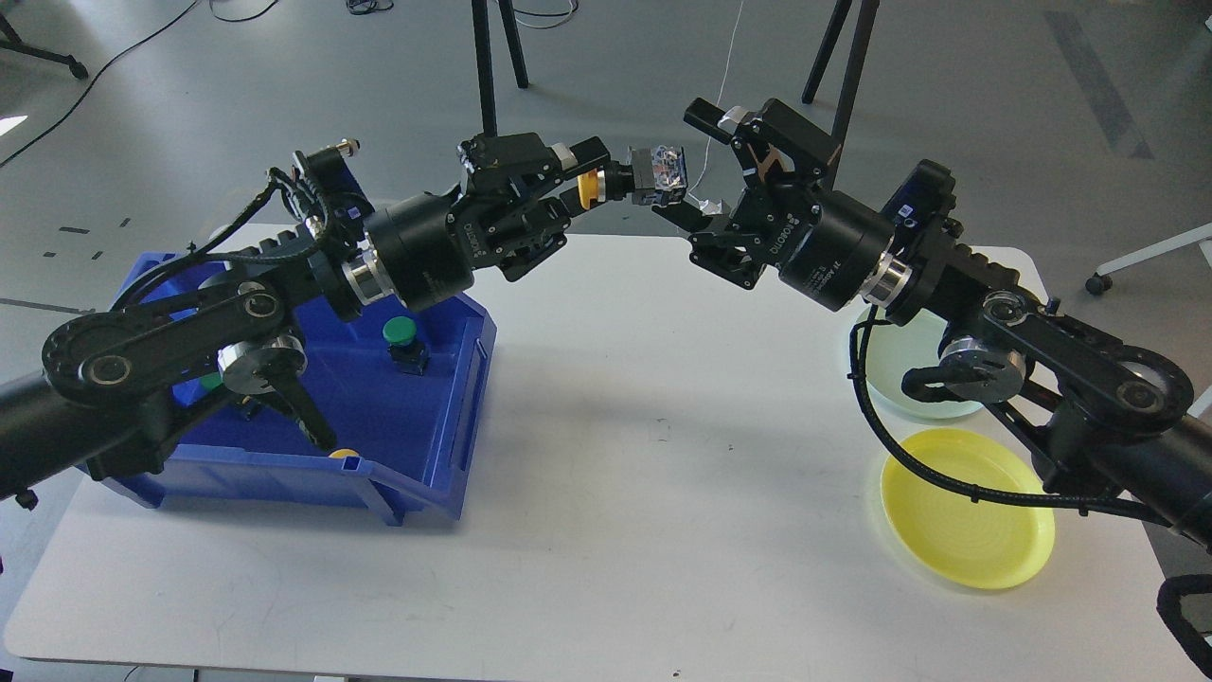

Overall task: Pass button and place on color plate
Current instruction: 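Grasp the button with the right gripper from the left gripper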

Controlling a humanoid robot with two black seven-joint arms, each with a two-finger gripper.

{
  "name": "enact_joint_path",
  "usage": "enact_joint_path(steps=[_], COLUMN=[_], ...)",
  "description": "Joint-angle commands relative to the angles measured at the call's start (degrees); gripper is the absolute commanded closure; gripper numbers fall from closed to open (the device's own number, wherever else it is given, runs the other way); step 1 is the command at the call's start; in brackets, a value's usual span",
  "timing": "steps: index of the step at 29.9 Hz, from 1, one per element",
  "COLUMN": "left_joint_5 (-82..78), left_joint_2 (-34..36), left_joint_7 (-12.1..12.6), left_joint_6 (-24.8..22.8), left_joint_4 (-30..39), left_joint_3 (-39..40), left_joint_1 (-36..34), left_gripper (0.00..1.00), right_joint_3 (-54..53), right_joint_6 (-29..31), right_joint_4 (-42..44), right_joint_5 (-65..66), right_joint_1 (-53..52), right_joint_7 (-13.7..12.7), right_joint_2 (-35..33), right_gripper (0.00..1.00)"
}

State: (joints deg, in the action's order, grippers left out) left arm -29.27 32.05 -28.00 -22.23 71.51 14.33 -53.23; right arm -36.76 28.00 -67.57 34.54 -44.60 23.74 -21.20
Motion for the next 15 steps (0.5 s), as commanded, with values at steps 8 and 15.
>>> enact_joint_path(steps=[8,15], left_joint_5=[0.0,1.23], left_joint_2=[0.03,0.03], left_joint_7=[0.0,0.0], left_joint_6=[-0.1,-0.18], left_joint_4=[-0.41,-0.67], left_joint_3=[0.08,0.08], left_joint_1=[0.05,0.05], left_gripper=[0.8,0.8], right_joint_3=[-0.07,-0.07], right_joint_6=[0.0,0.0], right_joint_4=[0.51,0.59], right_joint_5=[-0.26,-0.09], right_joint_1=[-0.22,-0.14], right_joint_7=[-0.01,-0.01], right_joint_2=[0.46,0.55], right_gripper=[0.03,0.07])
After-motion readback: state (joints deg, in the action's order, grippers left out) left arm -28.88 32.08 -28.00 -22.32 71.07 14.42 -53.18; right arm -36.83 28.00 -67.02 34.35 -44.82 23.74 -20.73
